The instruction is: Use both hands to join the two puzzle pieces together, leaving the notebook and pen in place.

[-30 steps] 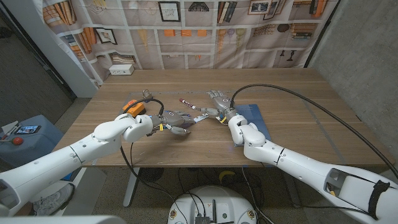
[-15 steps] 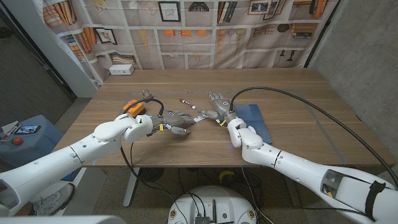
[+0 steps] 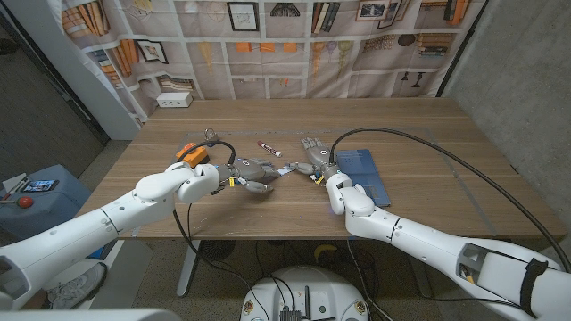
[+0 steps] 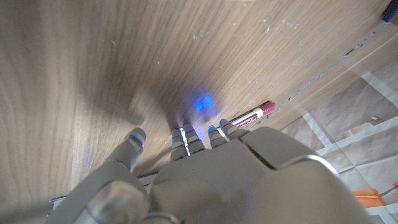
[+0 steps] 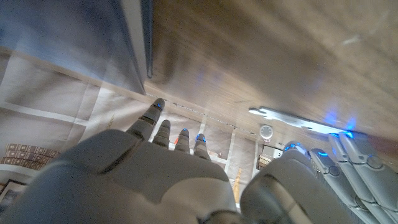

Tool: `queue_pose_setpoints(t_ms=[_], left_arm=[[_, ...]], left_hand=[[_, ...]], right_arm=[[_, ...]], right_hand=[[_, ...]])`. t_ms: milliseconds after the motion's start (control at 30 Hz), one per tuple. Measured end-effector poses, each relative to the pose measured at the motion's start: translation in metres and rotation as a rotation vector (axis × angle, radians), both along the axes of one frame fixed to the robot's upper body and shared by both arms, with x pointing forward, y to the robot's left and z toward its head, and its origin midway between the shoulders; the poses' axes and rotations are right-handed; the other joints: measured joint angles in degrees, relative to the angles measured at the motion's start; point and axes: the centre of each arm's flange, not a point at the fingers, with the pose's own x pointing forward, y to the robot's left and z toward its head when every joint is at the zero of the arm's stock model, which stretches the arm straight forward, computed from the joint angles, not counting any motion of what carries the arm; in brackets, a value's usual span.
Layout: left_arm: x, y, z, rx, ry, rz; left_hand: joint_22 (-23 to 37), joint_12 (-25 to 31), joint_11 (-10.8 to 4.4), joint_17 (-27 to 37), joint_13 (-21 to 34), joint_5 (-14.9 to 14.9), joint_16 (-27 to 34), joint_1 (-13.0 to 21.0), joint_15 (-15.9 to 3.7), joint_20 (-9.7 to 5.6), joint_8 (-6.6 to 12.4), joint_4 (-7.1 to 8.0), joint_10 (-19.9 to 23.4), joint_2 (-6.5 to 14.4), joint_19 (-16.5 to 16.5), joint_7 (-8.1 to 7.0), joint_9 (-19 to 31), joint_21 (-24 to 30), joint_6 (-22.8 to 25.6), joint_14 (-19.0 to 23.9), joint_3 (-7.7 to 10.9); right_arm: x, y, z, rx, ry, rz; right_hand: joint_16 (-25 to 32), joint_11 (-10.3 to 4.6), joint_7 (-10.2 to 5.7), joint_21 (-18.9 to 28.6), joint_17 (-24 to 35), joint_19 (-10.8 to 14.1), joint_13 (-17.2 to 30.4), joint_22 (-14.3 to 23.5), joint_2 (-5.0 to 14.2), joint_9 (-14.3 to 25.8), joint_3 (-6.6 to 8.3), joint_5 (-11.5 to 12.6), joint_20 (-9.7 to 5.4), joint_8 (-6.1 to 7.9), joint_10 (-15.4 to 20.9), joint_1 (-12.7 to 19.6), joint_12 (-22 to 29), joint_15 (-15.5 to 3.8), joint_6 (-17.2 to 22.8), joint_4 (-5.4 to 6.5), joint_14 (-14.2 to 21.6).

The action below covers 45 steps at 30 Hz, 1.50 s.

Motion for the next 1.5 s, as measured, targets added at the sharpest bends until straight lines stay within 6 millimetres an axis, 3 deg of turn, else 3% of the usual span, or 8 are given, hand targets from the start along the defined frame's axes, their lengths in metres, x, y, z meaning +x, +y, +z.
queue_pose_setpoints(t_ms=[133, 333, 400, 1000, 1500], left_arm=[[0.0, 0.0, 0.0, -0.001, 0.0, 0.0], [0.0, -0.001, 0.0, 0.0, -0.001, 0.0], [0.0, -0.001, 0.0, 0.0, -0.001, -0.001], [0.0, -0.002, 0.002, 0.0, -0.01, -0.001], [-0.003, -0.002, 0.004, -0.009, -0.029, -0.012]], left_hand=[[0.0, 0.0, 0.0, 0.0, 0.0, 0.0, 0.0, 0.0, 0.0, 0.0, -0.01, 0.0, 0.0, 0.0, 0.0, 0.0, 0.0, 0.0, 0.0, 0.0, 0.0], [0.0, 0.0, 0.0, 0.0, 0.0, 0.0, 0.0, 0.0, 0.0, 0.0, -0.01, 0.0, 0.0, 0.0, 0.0, 0.01, 0.0, 0.0, 0.0, 0.0, 0.0], [0.0, 0.0, 0.0, 0.0, 0.0, 0.0, 0.0, 0.0, 0.0, 0.0, -0.02, 0.0, 0.0, 0.0, 0.0, 0.18, 0.0, 0.0, 0.2, 0.0, 0.0], [0.0, 0.0, 0.0, 0.0, 0.0, 0.0, 0.0, 0.0, 0.0, 0.0, -0.03, 0.0, 0.0, 0.0, 0.0, 0.18, 0.0, 0.0, 0.2, 0.0, 0.0], [0.0, 0.0, 0.0, 0.0, 0.0, 0.0, 0.0, 0.5, 0.0, 0.01, 0.02, 0.0, 0.0, 0.1, 0.6, 0.17, -0.2, 0.0, 0.2, 0.0, 0.0]], right_arm=[[0.0, 0.0, 0.001, 0.005, 0.0, -0.001], [0.005, -0.002, -0.007, -0.006, 0.014, -0.017], [0.005, -0.002, -0.008, -0.007, 0.013, -0.018], [0.009, -0.007, -0.015, -0.007, 0.007, -0.041], [0.012, -0.011, -0.025, 0.005, 0.002, -0.052]], right_hand=[[0.0, 0.0, 0.0, 0.0, -0.2, 0.0, 0.0, 0.0, 0.6, 0.0, 0.03, 0.0, 0.0, 0.0, 0.0, 0.6, 0.0, 0.0, 0.0, -0.51, 0.0], [0.0, 0.21, 0.2, 0.0, -0.2, 0.0, 0.0, 0.0, 0.54, 0.0, 0.03, 0.0, 0.0, 0.0, -0.2, 0.7, 0.0, 0.0, -0.2, -0.5, 0.0], [0.0, 0.21, 0.0, 0.0, -0.2, 0.0, 0.0, 0.0, -0.31, 0.0, 0.04, 0.0, 0.0, 0.0, -0.2, 1.5, 0.0, 0.01, -0.4, -0.5, 0.0], [0.0, 0.2, 0.0, 0.0, -0.2, 0.0, 0.0, 0.0, 0.07, 0.0, 0.19, 0.5, 0.0, 0.0, -0.2, 1.9, 0.0, 0.11, -0.4, -1.3, -0.1], [0.0, 0.2, -0.32, 0.0, -0.2, -0.3, 0.0, 0.0, 0.07, 0.0, 0.2, 0.7, -0.32, 0.26, -0.2, 1.9, 0.0, 0.11, -0.7, -1.3, -0.1]])
